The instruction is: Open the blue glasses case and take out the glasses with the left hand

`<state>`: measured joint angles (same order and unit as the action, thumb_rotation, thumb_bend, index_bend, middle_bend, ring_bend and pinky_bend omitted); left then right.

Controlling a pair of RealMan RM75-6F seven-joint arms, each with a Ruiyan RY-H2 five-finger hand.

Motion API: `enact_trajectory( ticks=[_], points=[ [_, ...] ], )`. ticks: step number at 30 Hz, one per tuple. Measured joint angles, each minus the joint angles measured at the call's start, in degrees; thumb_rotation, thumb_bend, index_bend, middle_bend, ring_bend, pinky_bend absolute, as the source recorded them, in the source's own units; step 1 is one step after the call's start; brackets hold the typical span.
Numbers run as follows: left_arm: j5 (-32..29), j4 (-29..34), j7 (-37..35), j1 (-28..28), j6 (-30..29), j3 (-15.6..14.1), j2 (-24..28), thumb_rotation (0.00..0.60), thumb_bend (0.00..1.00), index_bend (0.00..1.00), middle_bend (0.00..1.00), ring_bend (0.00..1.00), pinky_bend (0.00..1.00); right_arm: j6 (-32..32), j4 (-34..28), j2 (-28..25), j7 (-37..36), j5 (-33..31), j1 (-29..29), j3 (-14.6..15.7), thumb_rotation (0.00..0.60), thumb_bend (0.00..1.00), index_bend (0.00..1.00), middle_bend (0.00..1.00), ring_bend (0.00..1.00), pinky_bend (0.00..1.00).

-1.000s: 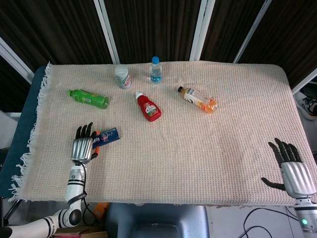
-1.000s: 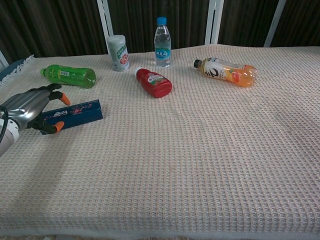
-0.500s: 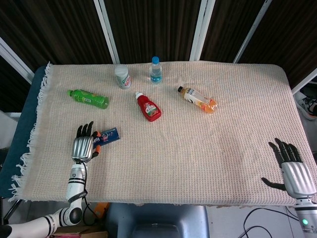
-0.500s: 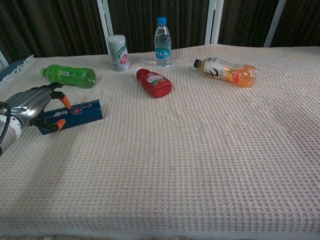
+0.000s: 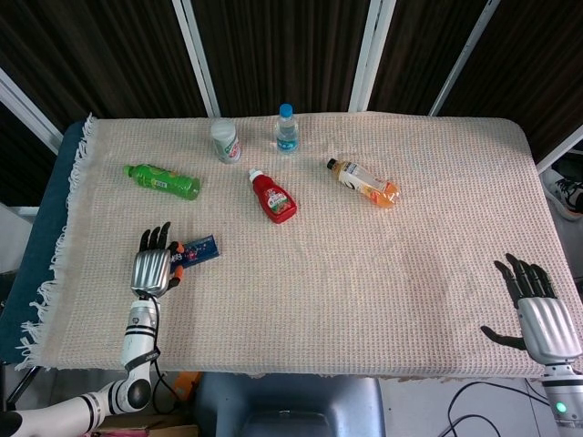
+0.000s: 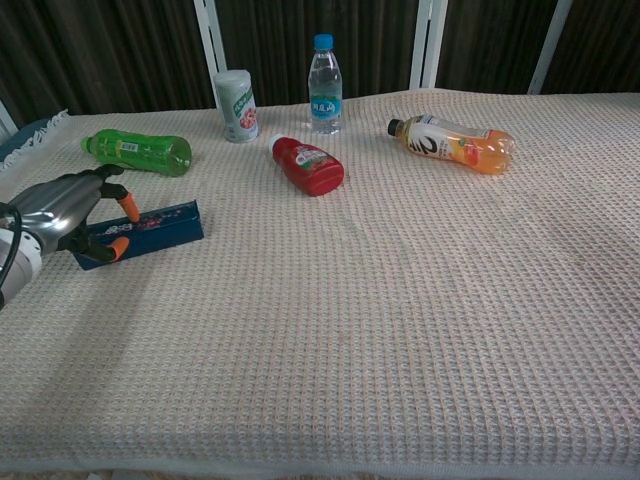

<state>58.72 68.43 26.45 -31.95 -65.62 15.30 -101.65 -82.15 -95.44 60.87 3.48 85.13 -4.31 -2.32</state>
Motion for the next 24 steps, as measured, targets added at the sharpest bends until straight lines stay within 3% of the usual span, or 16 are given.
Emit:
enact_trajectory(
  ticks=[10,17,21,24],
  points=[
    [0.89,-0.05,-0.67,-0.56,-0.92,0.38,0.4,0.6,0.5,0.55,0.04,0.0,0.01,0.08,-0.09,-0.15,-0.24,0.07,0.0,0.06,0.6,0.18,0.0,0.0,0.0,0.0],
    [0.14,-2.85,-0.99,-2.14,0.06,2.16,0.47,0.6,0.5,0.52,0.04,0.0,0.01,-0.2,-0.14,-0.5,-1.06,0.17,0.14,0.03,0.6,0.18,0.0,0.0,0.0,0.0],
    [-2.51,-7.03,-1.2,-3.84,3.12,4.02,-0.08,0.6,0.49,0.41,0.03,0.0,0.01,-0.35,-0.1,-0.61,-1.32,0.29,0.21,0.03,0.6,0.18,0.0,0.0,0.0,0.0],
    [-5.47,-10.38,-1.02,-5.23,6.1,5.36,-0.48,0.6,0.43,0.21,0.02,0.0,0.01,-0.3,-0.06,-0.65,-1.4,0.08,0.21,-0.05,0.6,0.18,0.0,0.0,0.0,0.0]
  ],
)
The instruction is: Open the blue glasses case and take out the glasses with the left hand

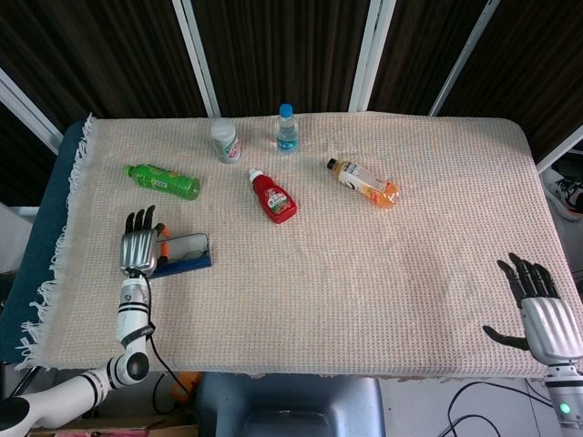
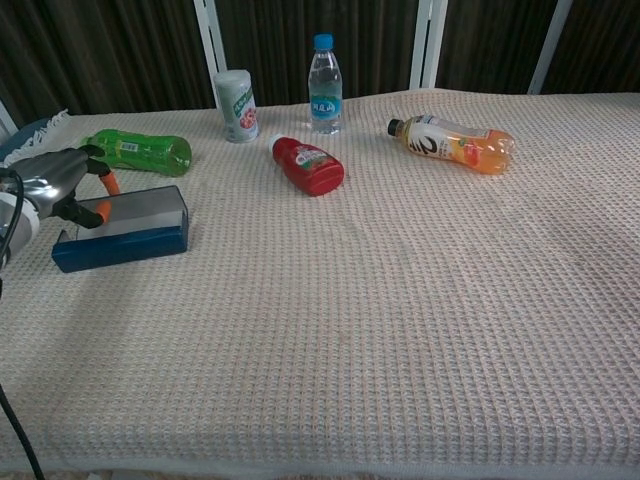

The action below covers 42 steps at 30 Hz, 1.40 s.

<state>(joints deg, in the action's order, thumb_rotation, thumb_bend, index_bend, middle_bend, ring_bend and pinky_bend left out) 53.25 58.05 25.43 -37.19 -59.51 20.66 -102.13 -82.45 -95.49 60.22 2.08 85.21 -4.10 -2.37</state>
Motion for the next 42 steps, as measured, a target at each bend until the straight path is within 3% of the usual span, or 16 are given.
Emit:
enact_trajectory(
  ticks=[2,6,13,18,22,32,42],
  points=[
    [-0.96,-1.45,-0.07,-0.68,1.05,0.58,-0.09,0.6,0.41,0.13,0.01,0.0,0.01,0.13,0.03,0.02,0.1,-0.15,-0.04,-0.04,0.6,0.18,0.0,0.0,0.0,0.0],
    [-0.62,-1.18,-2.32,-0.6,1.19,0.74,0.57,0.6,0.39,0.1,0.0,0.0,0.01,0.26,-0.04,0.12,0.53,-0.18,-0.08,0.0,0.6,0.18,0.0,0.0,0.0,0.0],
    [2.77,6.6,-6.31,1.67,-0.36,-0.74,5.04,0.6,0.45,0.3,0.0,0.0,0.0,0.19,-0.4,0.24,0.94,0.06,0.01,0.21,0.6,0.18,0.0,0.0,0.0,0.0],
    [5.88,16.21,-11.47,4.33,0.24,-3.22,11.86,0.6,0.6,0.34,0.0,0.0,0.0,0.47,-0.68,0.21,0.99,0.44,-0.05,0.5,0.6,0.18,0.0,0.0,0.0,0.0],
    [7.15,19.88,-15.76,5.82,3.15,-5.36,16.72,0.6,0.64,0.35,0.0,0.0,0.0,1.0,-0.9,-0.37,0.13,1.57,-0.21,1.15,0.6,0.18,0.0,0.0,0.0,0.0],
    [8.41,16.93,-17.76,7.35,4.21,-9.34,16.55,0.6,0.66,0.35,0.0,0.0,0.0,1.26,-0.91,-0.96,-0.84,2.39,-0.32,1.67,0.6,0.18,0.0,0.0,0.0,0.0],
    [8.83,14.33,-18.11,7.96,3.86,-10.66,15.58,0.6,0.7,0.39,0.0,0.0,0.0,1.37,-1.03,-0.89,-0.69,2.32,-0.37,1.73,0.6,0.18,0.0,0.0,0.0,0.0]
  ],
)
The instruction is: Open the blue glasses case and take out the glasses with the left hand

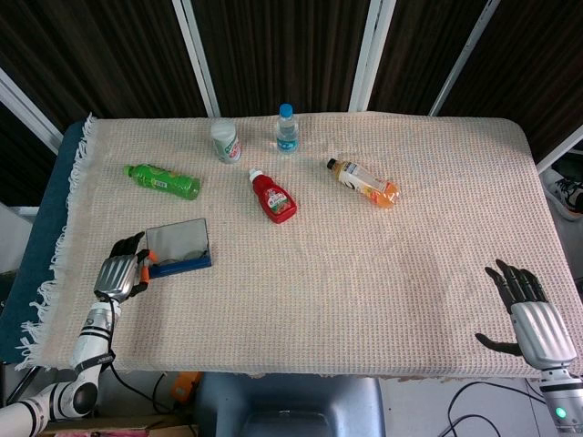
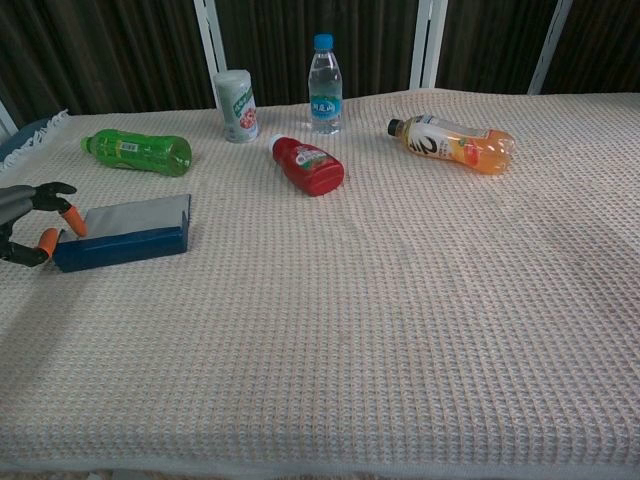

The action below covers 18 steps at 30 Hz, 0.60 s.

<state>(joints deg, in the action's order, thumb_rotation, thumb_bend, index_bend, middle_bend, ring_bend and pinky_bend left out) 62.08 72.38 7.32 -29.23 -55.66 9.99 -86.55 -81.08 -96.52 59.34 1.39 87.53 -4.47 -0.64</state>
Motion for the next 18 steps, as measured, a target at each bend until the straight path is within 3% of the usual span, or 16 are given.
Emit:
enact_trajectory(
  ticks=[7,18],
  points=[
    [2.87,0.56,-1.59,1.34,-1.09,-1.87,0.79,0.6,0.73,0.43,0.0,0.0,0.0,-0.08,-0.09,0.0,-0.06,-0.08,0.05,-0.01,0.6,0.18,0.0,0.0,0.0,0.0],
    [13.65,6.16,-3.56,4.2,-5.66,-8.11,2.99,0.6,0.73,0.43,0.0,0.0,0.0,-0.72,-0.35,-0.18,-0.91,0.41,0.34,0.14,0.6,0.18,0.0,0.0,0.0,0.0]
  ],
)
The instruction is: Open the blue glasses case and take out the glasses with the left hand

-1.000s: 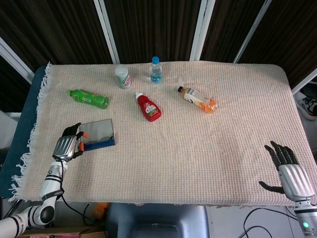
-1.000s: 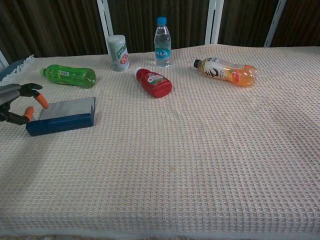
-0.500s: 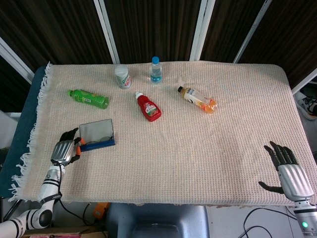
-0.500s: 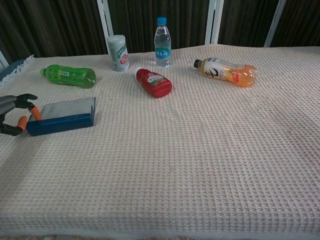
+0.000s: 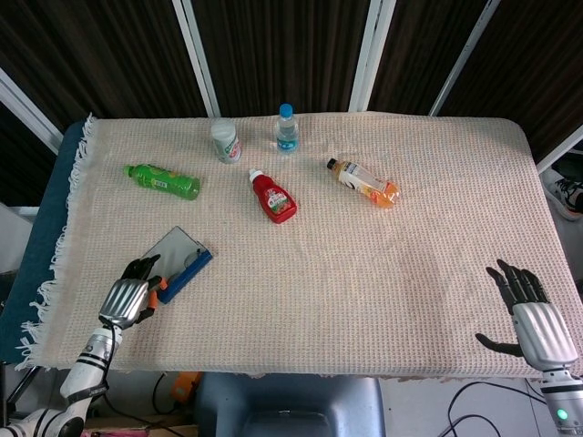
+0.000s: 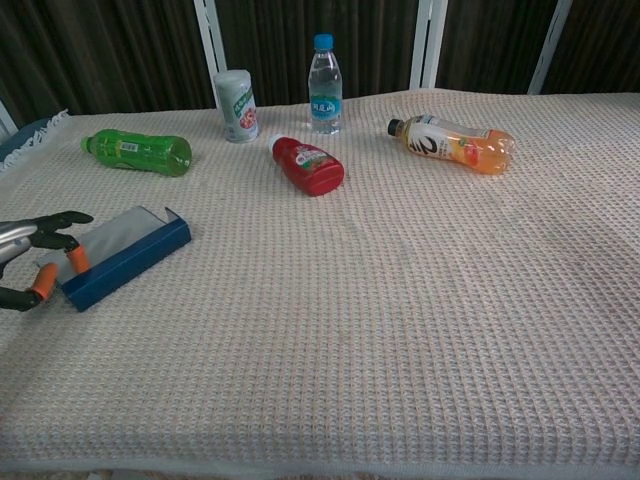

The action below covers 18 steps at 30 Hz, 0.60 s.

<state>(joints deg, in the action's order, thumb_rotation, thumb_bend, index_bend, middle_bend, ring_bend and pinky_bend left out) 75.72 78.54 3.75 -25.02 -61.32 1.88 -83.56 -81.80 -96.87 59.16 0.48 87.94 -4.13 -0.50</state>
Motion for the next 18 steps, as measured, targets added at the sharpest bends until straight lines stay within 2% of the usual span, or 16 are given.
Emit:
enact_trajectory(
  ticks=[8,18],
  points=[
    [8.44,6.26,1.08,0.97,-3.22,-4.07,0.94,0.6,0.73,0.4,0.0,0.0,0.0,-0.56,-0.21,-0.42,-0.98,1.0,0.29,0.4,0.6,0.18,0.0,0.0,0.0,0.0],
    [11.38,9.41,5.04,1.2,-3.81,-5.97,-0.33,0.6,0.73,0.33,0.0,0.0,0.0,-1.91,-0.16,-1.02,-2.72,2.11,0.82,0.65,0.6,0.18,0.0,0.0,0.0,0.0]
  ],
)
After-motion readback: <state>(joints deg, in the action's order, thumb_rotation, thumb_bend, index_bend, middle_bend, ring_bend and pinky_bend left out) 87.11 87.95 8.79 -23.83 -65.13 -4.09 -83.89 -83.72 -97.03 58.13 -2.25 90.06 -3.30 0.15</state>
